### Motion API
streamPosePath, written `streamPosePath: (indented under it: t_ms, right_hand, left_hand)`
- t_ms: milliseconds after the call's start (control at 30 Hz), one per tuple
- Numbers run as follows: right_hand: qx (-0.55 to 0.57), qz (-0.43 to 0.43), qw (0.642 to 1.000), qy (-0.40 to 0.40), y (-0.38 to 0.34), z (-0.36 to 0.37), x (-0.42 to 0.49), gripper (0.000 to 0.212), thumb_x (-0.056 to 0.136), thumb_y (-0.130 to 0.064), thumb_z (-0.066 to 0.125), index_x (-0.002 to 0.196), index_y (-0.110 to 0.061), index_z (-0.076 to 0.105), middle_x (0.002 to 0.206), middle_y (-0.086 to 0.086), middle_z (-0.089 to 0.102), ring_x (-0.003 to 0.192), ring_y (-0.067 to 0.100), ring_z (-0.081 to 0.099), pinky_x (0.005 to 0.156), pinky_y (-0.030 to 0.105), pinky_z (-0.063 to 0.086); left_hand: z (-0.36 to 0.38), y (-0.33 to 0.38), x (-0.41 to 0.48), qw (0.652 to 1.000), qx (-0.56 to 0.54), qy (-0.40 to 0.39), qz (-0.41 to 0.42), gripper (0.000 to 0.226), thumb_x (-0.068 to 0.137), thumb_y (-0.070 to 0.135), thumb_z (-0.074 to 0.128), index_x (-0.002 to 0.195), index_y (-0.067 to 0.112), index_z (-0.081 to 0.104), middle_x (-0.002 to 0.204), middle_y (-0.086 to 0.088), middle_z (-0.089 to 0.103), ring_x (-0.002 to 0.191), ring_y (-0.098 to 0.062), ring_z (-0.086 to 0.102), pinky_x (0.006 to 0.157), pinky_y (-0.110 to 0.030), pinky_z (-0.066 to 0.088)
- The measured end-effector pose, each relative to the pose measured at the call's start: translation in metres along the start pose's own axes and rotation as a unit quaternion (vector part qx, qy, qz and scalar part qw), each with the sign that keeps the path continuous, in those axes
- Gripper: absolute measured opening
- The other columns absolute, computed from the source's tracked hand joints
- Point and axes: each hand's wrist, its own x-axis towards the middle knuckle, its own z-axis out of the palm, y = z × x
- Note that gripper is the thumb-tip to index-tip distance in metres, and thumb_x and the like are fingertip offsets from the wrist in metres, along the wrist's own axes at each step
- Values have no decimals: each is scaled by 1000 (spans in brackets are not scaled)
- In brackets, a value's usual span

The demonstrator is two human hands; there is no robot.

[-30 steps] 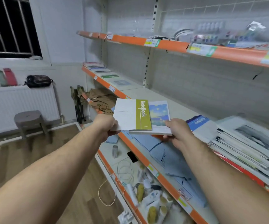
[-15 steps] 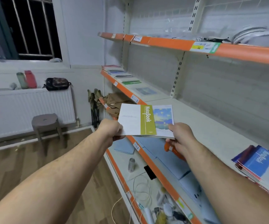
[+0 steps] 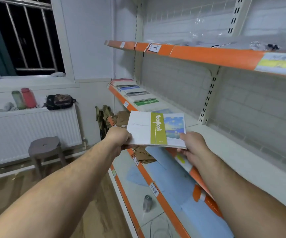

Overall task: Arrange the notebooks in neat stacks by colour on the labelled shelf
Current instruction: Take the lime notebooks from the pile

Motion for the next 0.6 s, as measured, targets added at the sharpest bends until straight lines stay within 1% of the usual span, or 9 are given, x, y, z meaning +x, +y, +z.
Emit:
streamPosePath:
  t_ms: [33,100,167,233,333,400,533,600]
  right_hand:
    - [6,4,1000,3,-2,5,12,13,97,-4,53,92,-4,65,78,14,63,53,23,51,35,22,36]
    - [14,11,1000,16,-5,14,38,11,98,-6,54,99,-3,65,83,17,64,53,24,52,35,22,37]
    - [9,13,999,38,-6,23,62,12,99,-6,54,90,-5,61,79,15,62,52,24,51,36,23,38]
    - [8,12,998,57,-5,34,86,15,99,-6,53,86,-8,59,78,13,62,54,22,53,40,25,40]
    - [8,12,995,94,-3,53,128,13,99,-8,54,87,-9,59,86,14,62,59,22,54,44,28,41]
    - [7,14,991,131,-2,67,158,12,99,-8,55,87,-9,59,88,14,62,59,22,53,44,28,42]
    - [18,36,978,206,-1,98,206,13,99,-9,54,87,-9,58,85,12,60,59,20,56,42,25,45]
    - [26,45,970,236,-2,110,224,14,99,-10,53,87,-7,59,84,14,62,56,20,56,40,24,45]
  left_hand:
    - [3,4,14,1000,7,-4,-1,12,94,-6,45,100,-1,54,106,-20,68,55,-27,64,48,-31,56]
    - [7,10,48,1000,16,-4,0,11,91,-6,47,87,3,52,92,-19,63,63,-30,60,57,-33,53]
    - [13,13,85,1000,20,-7,7,13,88,-7,48,82,5,51,87,-18,57,75,-28,57,65,-37,46]
    - [20,15,124,999,22,-22,16,15,88,-9,49,84,5,51,89,-18,54,78,-30,55,68,-39,46]
    - [32,23,187,997,35,-58,25,13,89,-11,49,89,2,53,92,-19,54,72,-32,57,57,-34,51]
    - [39,32,230,995,43,-83,30,13,90,-11,50,85,1,52,89,-19,56,65,-31,58,52,-33,51]
    - [50,57,308,985,76,-150,29,22,89,-13,50,76,5,51,75,-18,56,53,-26,58,59,-35,50]
    - [57,70,344,979,97,-175,26,24,89,-13,51,72,5,50,72,-18,57,57,-26,59,62,-37,48]
